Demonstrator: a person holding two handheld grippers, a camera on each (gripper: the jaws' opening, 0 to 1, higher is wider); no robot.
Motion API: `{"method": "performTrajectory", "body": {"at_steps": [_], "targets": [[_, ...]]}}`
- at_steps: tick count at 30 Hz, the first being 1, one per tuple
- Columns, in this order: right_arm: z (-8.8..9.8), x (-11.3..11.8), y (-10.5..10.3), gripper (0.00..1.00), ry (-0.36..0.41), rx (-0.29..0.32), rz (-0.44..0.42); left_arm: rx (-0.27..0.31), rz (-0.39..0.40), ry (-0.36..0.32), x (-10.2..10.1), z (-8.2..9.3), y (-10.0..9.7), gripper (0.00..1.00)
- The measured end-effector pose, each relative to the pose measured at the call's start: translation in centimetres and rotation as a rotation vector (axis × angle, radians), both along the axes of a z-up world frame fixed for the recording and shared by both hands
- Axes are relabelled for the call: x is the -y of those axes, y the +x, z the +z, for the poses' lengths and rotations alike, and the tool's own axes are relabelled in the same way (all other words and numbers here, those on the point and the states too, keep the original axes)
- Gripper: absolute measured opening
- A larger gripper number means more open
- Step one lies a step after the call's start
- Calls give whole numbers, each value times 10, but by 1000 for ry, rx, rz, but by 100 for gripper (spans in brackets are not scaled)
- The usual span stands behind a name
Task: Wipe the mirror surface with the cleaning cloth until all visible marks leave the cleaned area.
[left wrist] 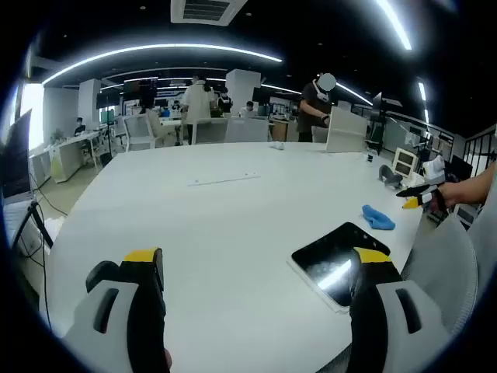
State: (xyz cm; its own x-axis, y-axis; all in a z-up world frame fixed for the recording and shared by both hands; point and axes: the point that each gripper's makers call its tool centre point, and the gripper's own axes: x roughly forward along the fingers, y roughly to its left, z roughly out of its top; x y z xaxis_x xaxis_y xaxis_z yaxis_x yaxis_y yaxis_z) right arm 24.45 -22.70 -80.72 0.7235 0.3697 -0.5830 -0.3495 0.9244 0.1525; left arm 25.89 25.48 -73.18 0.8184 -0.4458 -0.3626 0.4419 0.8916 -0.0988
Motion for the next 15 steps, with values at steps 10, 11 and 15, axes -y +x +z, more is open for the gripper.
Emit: {"method": "performTrajectory", "body": {"at_steps": [10, 11, 15], "targets": [[23, 13, -24, 98, -150, 28, -84, 6, -87, -8, -21, 2, -1, 99], [27, 11, -25, 98, -145, 27, -94, 2, -81, -15, -24, 3, -3, 99], [25, 12, -21, 94, -188, 70, -72, -20, -59, -13, -30, -3, -10, 99]]}}
